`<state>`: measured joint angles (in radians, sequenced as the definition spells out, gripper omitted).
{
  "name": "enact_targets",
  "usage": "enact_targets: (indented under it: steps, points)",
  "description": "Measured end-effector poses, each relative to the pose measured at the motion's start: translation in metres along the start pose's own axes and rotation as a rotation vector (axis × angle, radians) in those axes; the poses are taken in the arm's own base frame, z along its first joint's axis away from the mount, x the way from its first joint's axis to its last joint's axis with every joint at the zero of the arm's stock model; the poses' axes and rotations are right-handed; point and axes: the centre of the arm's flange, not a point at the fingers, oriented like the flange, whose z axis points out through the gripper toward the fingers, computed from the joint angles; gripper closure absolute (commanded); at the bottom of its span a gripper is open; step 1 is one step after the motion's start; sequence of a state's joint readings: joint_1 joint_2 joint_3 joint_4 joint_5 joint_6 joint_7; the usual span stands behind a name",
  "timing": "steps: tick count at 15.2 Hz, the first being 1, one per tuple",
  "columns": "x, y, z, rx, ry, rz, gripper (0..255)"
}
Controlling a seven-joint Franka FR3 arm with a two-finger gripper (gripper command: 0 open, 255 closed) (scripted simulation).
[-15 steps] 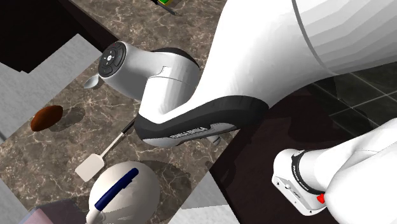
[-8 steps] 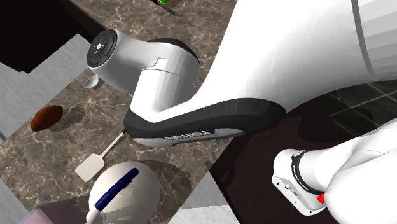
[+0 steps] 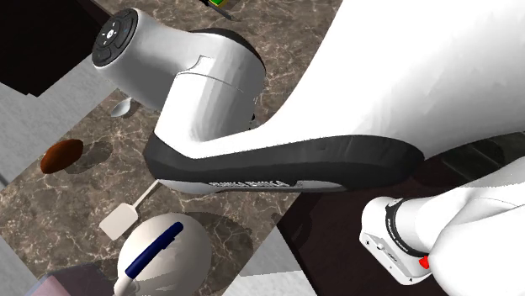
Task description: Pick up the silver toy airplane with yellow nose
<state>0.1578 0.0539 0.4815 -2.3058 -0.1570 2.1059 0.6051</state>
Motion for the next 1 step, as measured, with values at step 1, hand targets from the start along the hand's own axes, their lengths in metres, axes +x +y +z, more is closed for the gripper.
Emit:
enact_targets:
  steps: [1]
  points:
    - [0.0, -0.0001, -0.0029, 0.0, 0.0, 0.0, 255]
